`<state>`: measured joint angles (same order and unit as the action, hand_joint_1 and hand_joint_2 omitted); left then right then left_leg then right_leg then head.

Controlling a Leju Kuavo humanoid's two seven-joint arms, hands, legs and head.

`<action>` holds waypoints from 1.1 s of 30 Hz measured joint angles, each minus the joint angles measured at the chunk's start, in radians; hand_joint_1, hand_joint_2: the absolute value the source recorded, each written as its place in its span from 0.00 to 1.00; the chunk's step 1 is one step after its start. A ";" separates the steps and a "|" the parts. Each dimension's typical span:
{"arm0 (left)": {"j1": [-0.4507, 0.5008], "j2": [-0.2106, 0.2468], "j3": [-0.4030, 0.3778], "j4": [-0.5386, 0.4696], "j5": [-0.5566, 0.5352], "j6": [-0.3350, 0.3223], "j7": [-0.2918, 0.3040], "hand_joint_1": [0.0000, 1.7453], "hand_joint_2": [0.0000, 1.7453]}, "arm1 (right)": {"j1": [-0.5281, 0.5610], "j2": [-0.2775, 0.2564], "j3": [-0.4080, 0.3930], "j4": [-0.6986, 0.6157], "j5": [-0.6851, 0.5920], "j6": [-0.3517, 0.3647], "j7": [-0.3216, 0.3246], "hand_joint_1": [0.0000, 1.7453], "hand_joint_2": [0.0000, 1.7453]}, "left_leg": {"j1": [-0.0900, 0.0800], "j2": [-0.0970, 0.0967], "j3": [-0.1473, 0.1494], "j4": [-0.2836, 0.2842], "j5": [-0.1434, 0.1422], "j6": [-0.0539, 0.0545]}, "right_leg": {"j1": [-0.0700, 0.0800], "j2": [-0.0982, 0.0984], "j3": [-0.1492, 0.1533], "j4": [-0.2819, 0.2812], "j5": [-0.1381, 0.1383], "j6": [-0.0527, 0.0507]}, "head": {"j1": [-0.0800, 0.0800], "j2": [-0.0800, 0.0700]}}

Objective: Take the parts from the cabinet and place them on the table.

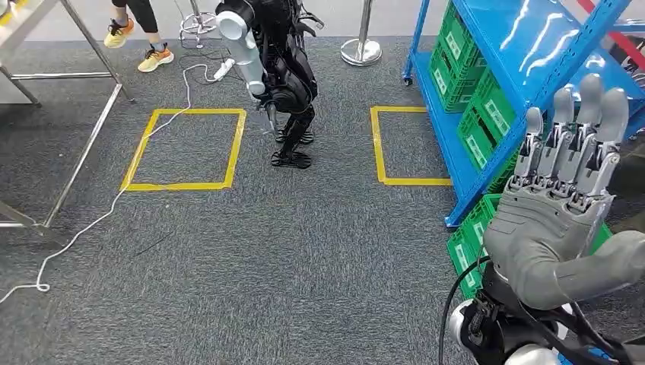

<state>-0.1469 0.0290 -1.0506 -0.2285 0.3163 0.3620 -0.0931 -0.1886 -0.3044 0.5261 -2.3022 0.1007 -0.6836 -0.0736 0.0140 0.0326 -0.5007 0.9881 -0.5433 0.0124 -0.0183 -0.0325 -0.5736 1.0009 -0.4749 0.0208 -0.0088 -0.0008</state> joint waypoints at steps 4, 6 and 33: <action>0.001 0.000 -0.006 0.000 -0.005 0.000 0.000 0.00 0.00 | -0.001 0.003 0.000 0.000 0.000 0.000 0.000 0.00 0.00 | -0.008 -0.001 -0.002 0.001 0.001 -0.001 | -0.006 -0.003 0.003 -0.005 0.005 0.009 | -0.001 0.000; 0.001 -0.002 -0.006 0.000 -0.005 0.000 -0.001 0.00 0.00 | -0.001 0.003 0.000 0.000 0.000 0.000 0.000 0.00 0.00 | 0.002 -0.001 0.013 -0.034 0.031 -0.011 | -0.009 0.000 0.006 -0.006 0.002 0.019 | 0.000 0.000; 0.002 -0.009 -0.045 0.000 -0.041 0.003 0.003 0.00 0.00 | -0.007 0.007 0.000 0.019 0.004 0.000 0.005 0.00 0.00 | -0.013 -0.060 0.061 -0.016 -0.031 -0.026 | 0.014 0.042 -0.068 -0.005 0.082 -0.014 | 0.003 0.000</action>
<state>-0.1453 0.0202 -1.0952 -0.2285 0.2754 0.3655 -0.0904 -0.1952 -0.2976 0.5257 -2.2831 0.1049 -0.6840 -0.0687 0.0009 -0.0272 -0.4399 0.9725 -0.5746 -0.0135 -0.0045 0.0095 -0.6416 0.9961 -0.3928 0.0068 -0.0053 -0.0008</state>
